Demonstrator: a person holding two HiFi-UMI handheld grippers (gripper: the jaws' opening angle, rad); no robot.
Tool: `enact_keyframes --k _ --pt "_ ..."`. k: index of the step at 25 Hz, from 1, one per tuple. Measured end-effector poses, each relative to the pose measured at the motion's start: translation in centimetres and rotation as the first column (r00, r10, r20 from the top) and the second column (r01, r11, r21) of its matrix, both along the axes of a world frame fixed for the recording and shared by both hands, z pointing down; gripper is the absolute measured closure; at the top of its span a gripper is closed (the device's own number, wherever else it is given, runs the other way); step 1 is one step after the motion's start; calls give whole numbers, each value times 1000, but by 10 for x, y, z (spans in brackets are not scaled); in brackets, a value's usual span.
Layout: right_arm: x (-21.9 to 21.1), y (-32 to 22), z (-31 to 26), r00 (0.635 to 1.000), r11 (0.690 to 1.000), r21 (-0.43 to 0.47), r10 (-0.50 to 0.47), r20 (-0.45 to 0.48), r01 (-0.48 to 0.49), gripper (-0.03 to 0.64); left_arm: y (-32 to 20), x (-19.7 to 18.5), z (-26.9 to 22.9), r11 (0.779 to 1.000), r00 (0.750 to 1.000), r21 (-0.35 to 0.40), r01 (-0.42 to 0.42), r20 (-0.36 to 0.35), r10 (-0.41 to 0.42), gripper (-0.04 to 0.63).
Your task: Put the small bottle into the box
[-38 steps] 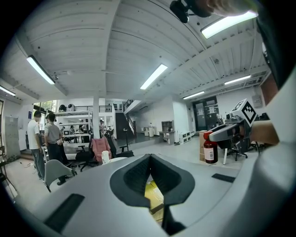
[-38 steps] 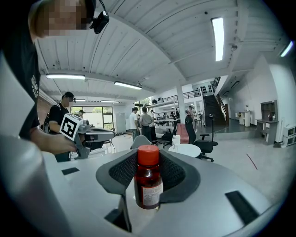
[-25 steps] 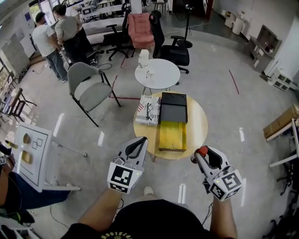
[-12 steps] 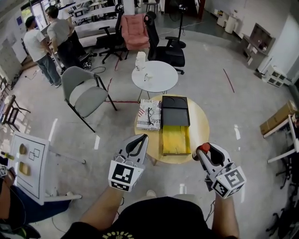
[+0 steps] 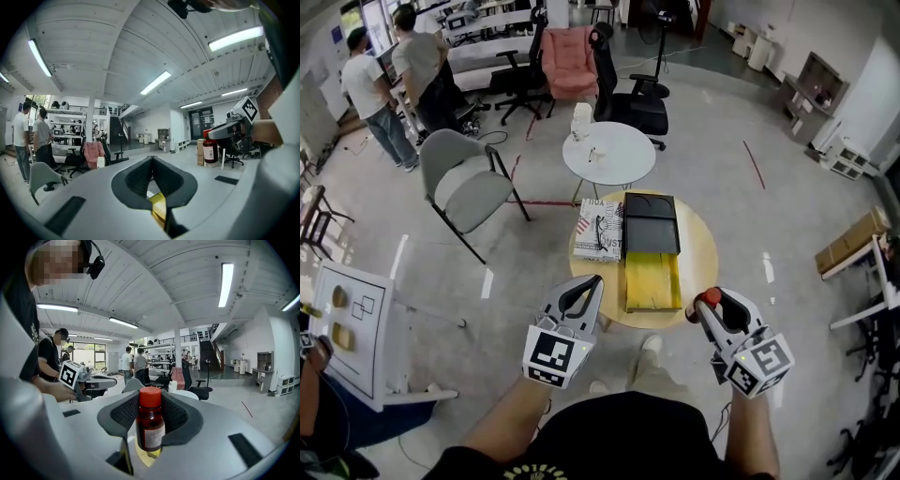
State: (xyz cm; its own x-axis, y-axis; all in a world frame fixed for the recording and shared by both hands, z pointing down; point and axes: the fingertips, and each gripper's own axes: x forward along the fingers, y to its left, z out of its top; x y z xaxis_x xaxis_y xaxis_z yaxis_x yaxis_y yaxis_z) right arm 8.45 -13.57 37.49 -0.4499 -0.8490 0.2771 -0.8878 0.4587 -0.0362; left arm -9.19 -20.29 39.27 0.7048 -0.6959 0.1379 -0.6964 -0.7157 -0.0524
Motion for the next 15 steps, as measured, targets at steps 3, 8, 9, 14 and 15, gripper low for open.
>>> enact_keyframes --k 3,8,9,14,15 --pt "-5 -4 1 1000 1000 -1 -20 -6 20 463 -3 -5 1 1000 1000 1 16 -5 -16 580" --pt "-10 -14 0 999 999 0 -46 -6 46 463 -7 -12 -2 999 999 5 42 -8 -42 580" --pt "-11 -18 0 999 999 2 -52 -4 52 463 -8 -12 -2 999 999 4 45 -6 -45 580" --pt "-15 -38 5 996 996 -2 -87 3 87 463 -19 -11 3 998 998 -1 62 5 -62 580" --pt "-15 -42 6 996 996 -3 -94 4 94 463 -22 -10 4 998 998 -2 66 8 -66 580"
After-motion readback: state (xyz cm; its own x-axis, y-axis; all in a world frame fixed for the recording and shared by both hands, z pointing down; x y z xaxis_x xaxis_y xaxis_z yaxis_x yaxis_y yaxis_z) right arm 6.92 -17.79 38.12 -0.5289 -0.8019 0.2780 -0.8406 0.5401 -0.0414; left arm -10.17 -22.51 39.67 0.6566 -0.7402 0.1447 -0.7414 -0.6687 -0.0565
